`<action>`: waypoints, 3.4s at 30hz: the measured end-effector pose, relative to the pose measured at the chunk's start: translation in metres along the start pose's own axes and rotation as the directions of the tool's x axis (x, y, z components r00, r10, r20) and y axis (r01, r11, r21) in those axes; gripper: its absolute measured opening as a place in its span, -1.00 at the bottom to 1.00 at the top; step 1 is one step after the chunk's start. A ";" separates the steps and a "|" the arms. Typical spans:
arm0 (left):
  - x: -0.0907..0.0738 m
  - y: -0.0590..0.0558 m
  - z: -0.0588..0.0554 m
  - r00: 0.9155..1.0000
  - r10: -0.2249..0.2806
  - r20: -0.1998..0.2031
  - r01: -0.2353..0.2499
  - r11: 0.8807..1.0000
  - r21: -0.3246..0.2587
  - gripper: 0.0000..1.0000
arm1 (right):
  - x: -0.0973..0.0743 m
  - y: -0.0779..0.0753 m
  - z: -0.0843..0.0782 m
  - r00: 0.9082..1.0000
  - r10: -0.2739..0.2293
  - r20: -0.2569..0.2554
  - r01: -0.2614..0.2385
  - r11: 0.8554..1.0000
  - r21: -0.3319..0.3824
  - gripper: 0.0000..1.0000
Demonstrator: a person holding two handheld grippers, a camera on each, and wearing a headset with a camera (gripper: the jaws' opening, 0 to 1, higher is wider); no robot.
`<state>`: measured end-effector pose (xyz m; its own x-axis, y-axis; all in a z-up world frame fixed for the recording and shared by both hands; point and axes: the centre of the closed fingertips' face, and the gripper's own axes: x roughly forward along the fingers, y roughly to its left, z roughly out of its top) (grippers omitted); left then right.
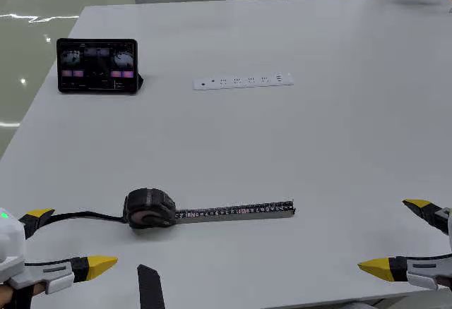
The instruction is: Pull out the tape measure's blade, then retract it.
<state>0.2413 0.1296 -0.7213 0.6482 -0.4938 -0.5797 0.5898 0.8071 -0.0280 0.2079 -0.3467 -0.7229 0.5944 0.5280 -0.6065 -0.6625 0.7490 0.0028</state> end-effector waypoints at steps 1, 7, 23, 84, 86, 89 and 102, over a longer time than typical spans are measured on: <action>0.000 0.000 -0.001 1.000 -0.002 -0.002 0.002 1.000 -0.001 0.98 | 0.000 -0.001 -0.001 1.000 -0.004 -0.007 0.004 1.000 -0.003 0.98; -0.001 -0.002 -0.005 1.000 -0.012 -0.010 0.012 1.000 -0.010 0.98 | 0.001 -0.001 -0.003 1.000 -0.004 -0.017 0.003 1.000 -0.014 0.98; -0.001 -0.009 0.000 0.999 -0.036 0.008 0.036 0.998 -0.041 0.98 | 0.001 -0.003 -0.003 1.000 -0.004 -0.018 0.004 1.000 0.005 0.98; 0.080 -0.052 0.071 0.997 0.063 0.054 -0.056 0.991 -0.124 0.98 | 0.064 0.022 0.055 0.953 0.225 -0.205 -0.275 0.923 -0.268 0.98; 0.081 -0.051 0.073 0.995 0.081 0.065 -0.071 0.987 -0.144 0.98 | 0.067 0.023 0.056 0.948 0.240 -0.210 -0.292 0.919 -0.265 0.98; 0.085 -0.052 0.070 0.993 0.099 0.068 -0.087 0.983 -0.162 0.98 | 0.071 0.023 0.053 0.940 0.248 -0.235 -0.307 0.916 -0.258 0.98; 0.089 -0.024 0.066 0.932 0.343 0.120 -0.315 0.927 -0.203 0.98 | 0.099 0.026 0.068 0.909 0.277 -0.313 -0.378 0.863 -0.334 0.98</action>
<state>0.3163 0.0447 -0.7189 0.8640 -0.2223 -0.4517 0.2449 0.9695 -0.0086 0.2804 -0.2478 -0.7288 0.2141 0.5621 -0.7989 -0.9491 0.3132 -0.0341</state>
